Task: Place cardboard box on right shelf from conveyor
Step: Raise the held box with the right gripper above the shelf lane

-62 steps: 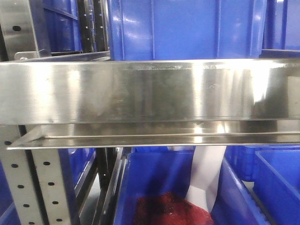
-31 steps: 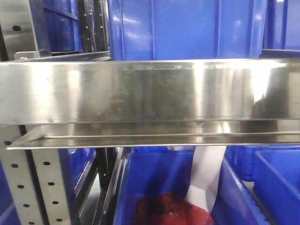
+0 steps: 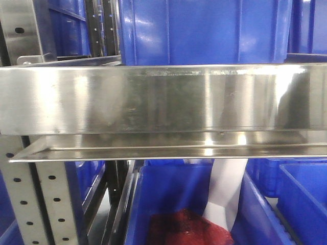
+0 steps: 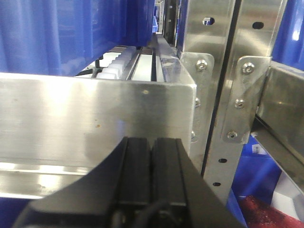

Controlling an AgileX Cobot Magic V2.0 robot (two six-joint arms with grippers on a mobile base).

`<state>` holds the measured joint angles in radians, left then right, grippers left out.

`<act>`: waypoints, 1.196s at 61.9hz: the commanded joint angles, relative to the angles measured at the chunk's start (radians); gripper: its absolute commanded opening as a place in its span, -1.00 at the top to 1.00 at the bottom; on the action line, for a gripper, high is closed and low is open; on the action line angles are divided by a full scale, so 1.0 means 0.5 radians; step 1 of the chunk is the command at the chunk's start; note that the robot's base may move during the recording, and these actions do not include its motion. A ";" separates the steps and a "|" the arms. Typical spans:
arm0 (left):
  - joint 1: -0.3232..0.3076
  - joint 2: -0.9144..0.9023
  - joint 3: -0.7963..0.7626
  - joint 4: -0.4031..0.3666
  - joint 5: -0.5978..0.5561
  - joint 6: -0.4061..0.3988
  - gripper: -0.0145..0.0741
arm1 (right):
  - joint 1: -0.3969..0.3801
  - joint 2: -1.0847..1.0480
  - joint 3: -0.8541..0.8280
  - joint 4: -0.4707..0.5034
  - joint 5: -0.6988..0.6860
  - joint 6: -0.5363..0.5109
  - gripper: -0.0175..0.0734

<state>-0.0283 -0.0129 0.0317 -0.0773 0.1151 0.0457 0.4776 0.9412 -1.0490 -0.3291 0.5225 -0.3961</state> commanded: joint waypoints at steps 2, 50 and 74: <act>0.004 -0.029 0.019 -0.012 -0.178 0.000 0.94 | -0.005 0.103 -0.087 -0.020 -0.195 -0.502 0.06; 0.004 -0.029 0.019 -0.012 -0.178 0.000 0.93 | -0.148 0.799 -0.085 0.398 -0.543 -1.579 0.06; 0.004 -0.029 0.019 -0.012 -0.178 0.000 0.93 | -0.148 0.831 -0.085 0.407 -0.522 -1.372 -0.76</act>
<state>-0.0283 -0.0129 0.0317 -0.0773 0.1151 0.0457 0.4082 1.3867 -1.0517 -0.1250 0.3324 -1.1082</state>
